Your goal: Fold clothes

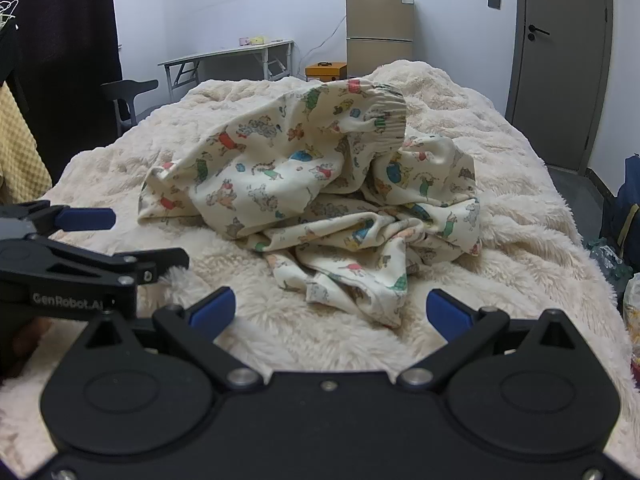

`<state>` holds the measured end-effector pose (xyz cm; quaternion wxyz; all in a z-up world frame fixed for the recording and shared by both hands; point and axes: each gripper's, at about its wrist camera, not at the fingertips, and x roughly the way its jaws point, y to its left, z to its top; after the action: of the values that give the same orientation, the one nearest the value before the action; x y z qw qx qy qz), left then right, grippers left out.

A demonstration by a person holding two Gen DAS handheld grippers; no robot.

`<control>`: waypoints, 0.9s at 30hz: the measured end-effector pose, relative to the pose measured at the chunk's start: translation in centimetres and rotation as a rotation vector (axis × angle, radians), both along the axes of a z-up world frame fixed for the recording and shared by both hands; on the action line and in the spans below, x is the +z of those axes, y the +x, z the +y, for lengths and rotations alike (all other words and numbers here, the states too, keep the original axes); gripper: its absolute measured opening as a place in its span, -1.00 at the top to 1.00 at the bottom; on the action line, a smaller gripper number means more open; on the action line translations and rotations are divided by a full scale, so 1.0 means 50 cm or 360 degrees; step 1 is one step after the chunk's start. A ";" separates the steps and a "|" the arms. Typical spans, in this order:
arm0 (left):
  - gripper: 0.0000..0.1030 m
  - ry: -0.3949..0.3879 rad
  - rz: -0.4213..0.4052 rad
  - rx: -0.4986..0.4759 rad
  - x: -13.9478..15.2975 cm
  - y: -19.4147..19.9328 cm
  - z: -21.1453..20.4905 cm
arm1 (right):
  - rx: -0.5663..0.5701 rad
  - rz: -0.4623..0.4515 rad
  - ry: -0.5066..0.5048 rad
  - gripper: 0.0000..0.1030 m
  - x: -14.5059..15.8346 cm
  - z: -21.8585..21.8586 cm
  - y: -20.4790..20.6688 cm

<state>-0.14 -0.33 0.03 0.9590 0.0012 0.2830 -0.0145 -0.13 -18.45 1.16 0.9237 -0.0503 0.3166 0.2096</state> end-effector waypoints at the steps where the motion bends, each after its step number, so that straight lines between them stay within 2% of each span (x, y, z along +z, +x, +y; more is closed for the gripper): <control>1: -1.00 0.0000 0.0000 0.0000 0.000 0.000 0.000 | 0.0000 0.0001 0.0000 -1.00 0.000 0.000 0.000; 27: -1.00 0.0005 -0.0003 0.0002 0.002 -0.002 0.001 | 0.0008 0.0008 0.0004 -1.00 0.000 -0.001 0.001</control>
<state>-0.23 -0.28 0.12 0.9593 0.0026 0.2822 -0.0136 -0.08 -18.49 1.17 0.9225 -0.0494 0.3185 0.2126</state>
